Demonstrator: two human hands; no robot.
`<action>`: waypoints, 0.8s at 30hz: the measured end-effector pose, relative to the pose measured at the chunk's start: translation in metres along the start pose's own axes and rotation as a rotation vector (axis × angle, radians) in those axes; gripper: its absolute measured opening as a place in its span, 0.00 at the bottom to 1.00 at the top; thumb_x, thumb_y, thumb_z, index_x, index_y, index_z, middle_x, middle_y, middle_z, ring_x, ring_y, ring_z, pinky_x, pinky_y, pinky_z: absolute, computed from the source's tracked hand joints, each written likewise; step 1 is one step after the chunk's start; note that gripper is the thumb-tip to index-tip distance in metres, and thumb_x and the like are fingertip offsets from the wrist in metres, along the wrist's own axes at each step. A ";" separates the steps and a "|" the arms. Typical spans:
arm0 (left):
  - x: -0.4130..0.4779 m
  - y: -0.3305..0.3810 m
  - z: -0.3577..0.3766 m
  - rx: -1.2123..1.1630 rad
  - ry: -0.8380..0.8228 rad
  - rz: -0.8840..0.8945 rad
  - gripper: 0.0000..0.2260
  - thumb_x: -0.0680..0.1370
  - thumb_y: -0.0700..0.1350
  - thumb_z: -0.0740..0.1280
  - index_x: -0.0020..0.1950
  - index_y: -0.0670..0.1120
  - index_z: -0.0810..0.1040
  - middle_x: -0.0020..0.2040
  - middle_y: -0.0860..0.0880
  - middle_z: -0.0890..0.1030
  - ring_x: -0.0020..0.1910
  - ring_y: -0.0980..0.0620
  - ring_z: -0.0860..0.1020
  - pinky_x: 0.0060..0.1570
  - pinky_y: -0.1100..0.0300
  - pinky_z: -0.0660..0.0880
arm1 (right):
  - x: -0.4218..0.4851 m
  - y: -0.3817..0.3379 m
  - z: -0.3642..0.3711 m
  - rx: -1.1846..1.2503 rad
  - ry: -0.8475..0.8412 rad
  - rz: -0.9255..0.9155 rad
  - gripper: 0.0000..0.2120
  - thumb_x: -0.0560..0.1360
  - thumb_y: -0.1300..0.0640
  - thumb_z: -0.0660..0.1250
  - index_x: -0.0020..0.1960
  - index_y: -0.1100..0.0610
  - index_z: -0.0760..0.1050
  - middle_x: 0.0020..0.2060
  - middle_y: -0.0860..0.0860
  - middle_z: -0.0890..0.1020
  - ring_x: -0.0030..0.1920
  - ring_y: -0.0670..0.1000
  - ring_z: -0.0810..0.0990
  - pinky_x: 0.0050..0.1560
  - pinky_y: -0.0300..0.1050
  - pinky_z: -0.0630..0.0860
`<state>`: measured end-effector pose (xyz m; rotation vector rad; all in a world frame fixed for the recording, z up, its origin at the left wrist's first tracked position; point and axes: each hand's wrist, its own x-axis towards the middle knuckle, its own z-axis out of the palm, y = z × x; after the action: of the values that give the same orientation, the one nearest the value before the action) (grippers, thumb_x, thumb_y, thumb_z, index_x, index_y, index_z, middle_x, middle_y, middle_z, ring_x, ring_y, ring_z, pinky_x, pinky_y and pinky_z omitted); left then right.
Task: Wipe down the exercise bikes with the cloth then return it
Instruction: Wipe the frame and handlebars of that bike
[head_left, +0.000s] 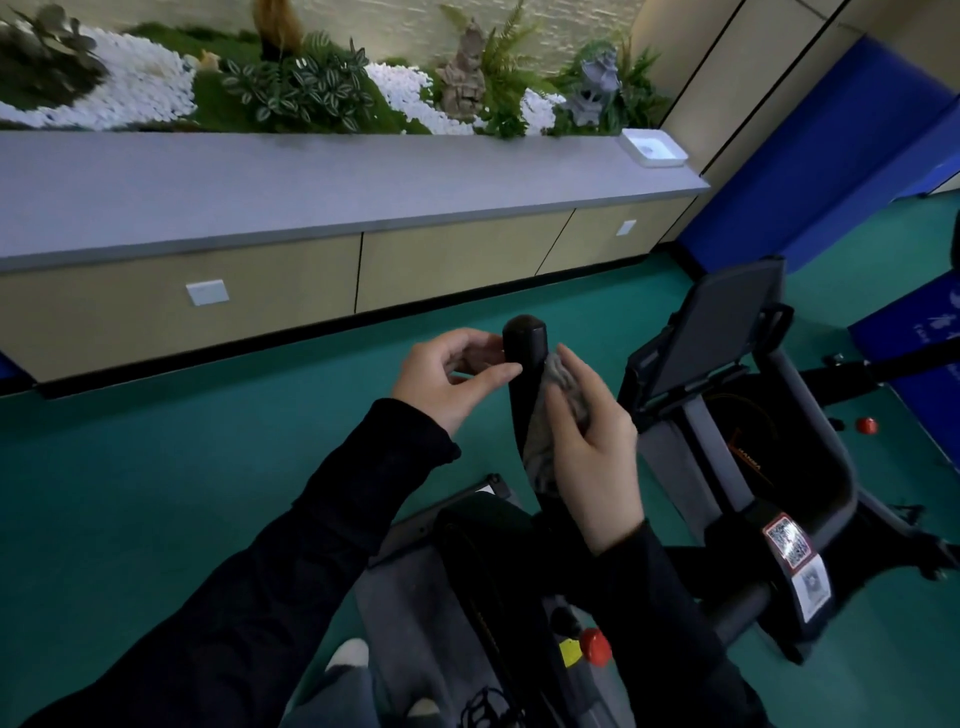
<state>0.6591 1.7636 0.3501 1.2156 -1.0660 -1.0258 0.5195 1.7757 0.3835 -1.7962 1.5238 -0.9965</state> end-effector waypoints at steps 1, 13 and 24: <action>0.000 0.000 0.001 0.000 0.007 -0.001 0.11 0.71 0.41 0.74 0.43 0.56 0.77 0.39 0.60 0.80 0.38 0.67 0.77 0.40 0.76 0.70 | 0.007 -0.001 0.001 0.016 -0.023 0.049 0.16 0.80 0.63 0.61 0.67 0.58 0.73 0.60 0.51 0.79 0.61 0.44 0.76 0.63 0.38 0.71; 0.012 0.017 -0.011 0.986 -0.065 0.831 0.15 0.77 0.49 0.64 0.62 0.46 0.78 0.62 0.47 0.77 0.63 0.44 0.74 0.54 0.50 0.68 | -0.043 0.021 -0.019 -0.282 0.107 -0.182 0.06 0.72 0.65 0.71 0.48 0.61 0.81 0.39 0.55 0.83 0.40 0.53 0.82 0.41 0.37 0.72; 0.026 0.024 -0.002 0.994 -0.273 0.798 0.11 0.77 0.49 0.62 0.49 0.46 0.82 0.55 0.49 0.80 0.62 0.47 0.75 0.58 0.53 0.61 | -0.052 0.024 0.000 -0.427 0.131 -0.347 0.07 0.68 0.72 0.73 0.46 0.66 0.83 0.45 0.58 0.83 0.46 0.59 0.81 0.49 0.44 0.74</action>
<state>0.6671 1.7402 0.3758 1.1934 -2.1800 0.0266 0.5024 1.8227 0.3548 -2.3988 1.6305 -1.0175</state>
